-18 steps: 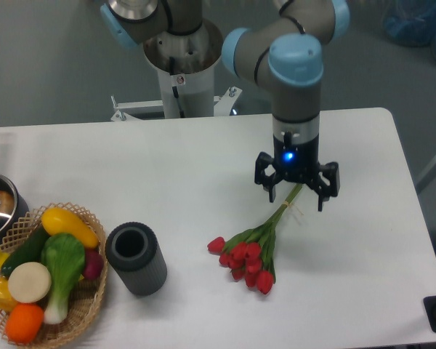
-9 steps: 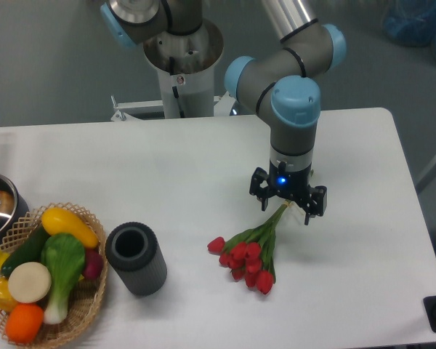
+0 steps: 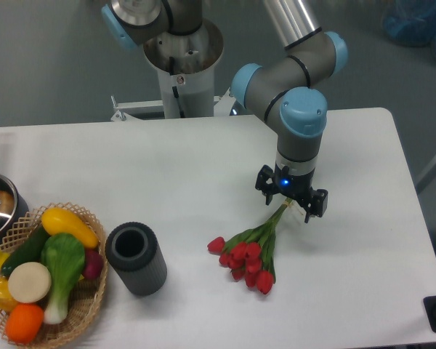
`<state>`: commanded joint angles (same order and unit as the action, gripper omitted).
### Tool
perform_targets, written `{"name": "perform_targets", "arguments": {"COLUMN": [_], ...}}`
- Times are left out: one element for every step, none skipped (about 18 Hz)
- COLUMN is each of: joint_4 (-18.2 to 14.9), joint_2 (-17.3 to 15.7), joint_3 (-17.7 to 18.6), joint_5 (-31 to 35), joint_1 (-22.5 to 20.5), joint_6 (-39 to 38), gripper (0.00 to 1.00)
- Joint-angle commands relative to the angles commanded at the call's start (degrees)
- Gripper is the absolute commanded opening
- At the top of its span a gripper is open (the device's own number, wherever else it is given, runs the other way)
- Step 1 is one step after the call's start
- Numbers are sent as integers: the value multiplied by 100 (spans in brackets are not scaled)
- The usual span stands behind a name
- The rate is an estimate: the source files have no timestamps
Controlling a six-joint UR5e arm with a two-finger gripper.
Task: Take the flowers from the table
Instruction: 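Lower the gripper around the tulip stems just above the blooms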
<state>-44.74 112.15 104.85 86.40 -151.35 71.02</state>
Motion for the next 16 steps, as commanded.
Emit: {"name": "perform_targets", "arguments": {"joint_4": [-9,-9,-17,-26,-61,-114,-166,-210,-219,-220,-211,-202,-202,-185,-193,-193], "joint_2": [0,0,9,0,0,0,0,0,26,70,88,97,149,176,202,211], "joint_3": [0,0,0,18,18,9,9,9,18,35,53,9,-34,-17,-9,26], "joint_5": [-9,-17,-18,-18,-35,-53,-53,-61,-53,-53,-44,-53,-79,-97,-105,-97], "joint_1": [9,18,18,27,27,44,62,62,70,71,71,71,71,88,106,106], "joint_6": [0,0,9,9,17,17,26,70,122,140,149,202,228,237,255,351], "gripper": [100,100,100,100,100,100,100,100,100,100,100,100,100,100,100,100]}}
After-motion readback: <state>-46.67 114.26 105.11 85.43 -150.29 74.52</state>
